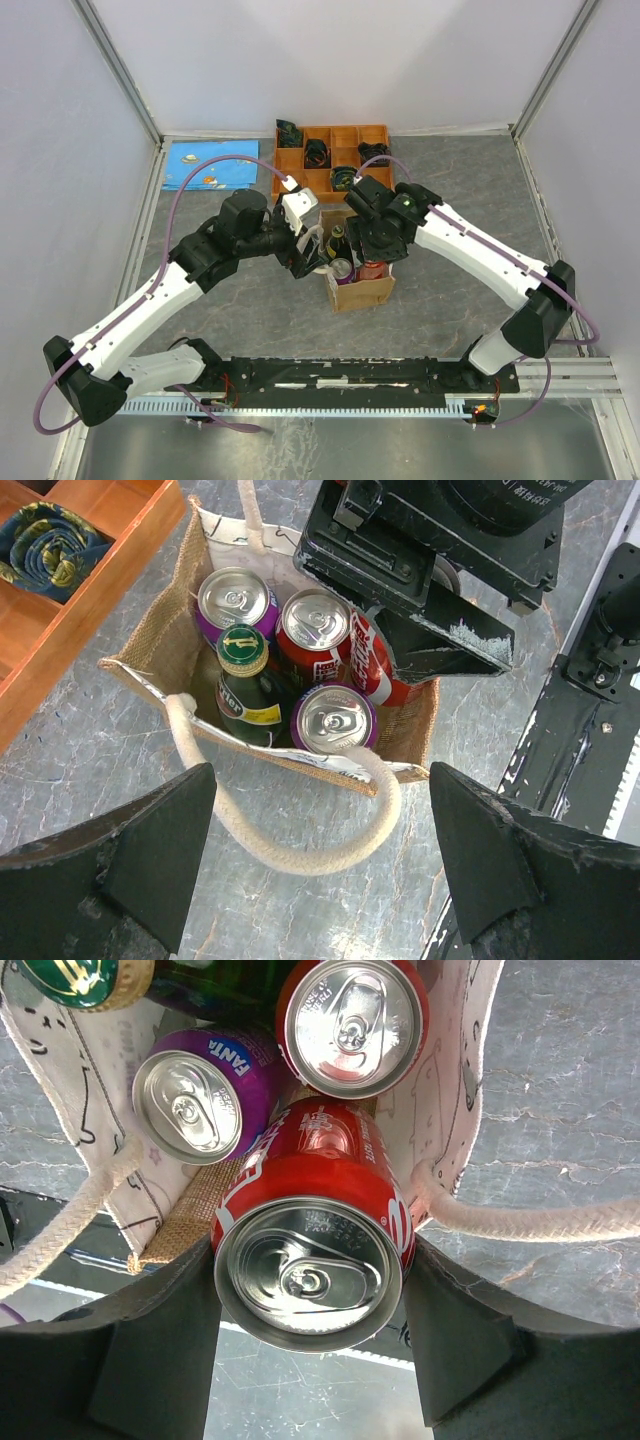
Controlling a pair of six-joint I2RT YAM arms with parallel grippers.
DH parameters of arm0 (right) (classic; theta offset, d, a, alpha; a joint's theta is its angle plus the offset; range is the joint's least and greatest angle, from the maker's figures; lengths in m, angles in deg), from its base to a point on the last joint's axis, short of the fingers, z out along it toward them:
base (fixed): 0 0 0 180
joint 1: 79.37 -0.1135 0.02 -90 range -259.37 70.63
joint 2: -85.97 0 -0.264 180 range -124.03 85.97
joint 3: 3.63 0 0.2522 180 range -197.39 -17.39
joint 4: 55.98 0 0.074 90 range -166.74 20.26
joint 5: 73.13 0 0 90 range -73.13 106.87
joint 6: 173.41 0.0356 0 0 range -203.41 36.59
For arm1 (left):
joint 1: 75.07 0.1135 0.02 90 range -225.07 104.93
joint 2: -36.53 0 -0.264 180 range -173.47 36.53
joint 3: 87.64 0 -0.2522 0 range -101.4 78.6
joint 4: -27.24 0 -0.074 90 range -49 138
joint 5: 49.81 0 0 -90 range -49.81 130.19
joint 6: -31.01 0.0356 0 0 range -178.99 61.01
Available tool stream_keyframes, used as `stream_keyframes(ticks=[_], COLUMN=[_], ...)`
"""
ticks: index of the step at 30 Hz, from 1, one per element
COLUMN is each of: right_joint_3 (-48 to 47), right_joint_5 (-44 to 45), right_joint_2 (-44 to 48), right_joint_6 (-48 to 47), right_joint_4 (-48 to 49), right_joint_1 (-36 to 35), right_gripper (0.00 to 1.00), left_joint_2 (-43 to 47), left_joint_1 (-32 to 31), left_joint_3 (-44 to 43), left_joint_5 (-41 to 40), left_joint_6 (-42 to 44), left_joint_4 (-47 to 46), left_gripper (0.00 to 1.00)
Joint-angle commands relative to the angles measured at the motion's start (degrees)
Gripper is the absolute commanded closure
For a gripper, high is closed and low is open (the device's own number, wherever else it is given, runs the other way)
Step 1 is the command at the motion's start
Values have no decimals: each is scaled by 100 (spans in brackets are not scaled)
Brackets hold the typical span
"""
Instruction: Place the beverage into the canvas bag
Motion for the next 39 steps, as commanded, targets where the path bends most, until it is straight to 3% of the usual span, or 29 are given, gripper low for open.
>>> stream_keyframes(ticks=[1,16,33,34,39], right_joint_3=[-194,523,1529,1529,1515], right_joint_5=[105,-117,33,25,51], right_joint_2=[28,-250,43,50,109], right_joint_6=[91,131,168,166,128], right_joint_4=[392,1040,2012,1993,1836], right_joint_1=[-41,-85,-87,-93,-94], right_gripper=[100,100,100,98,58], left_joint_2=[-22,-16,-69,-71,-69], left_joint_1=[28,29,28,28,29], left_joint_3=[-12,38,-3,-3,-11], left_joint_5=[164,182,213,217,235], left_joint_6=[78,79,95,95,90], left_joint_4=[-301,-314,-286,-288,-287], left_gripper=[7,7,7,7,7])
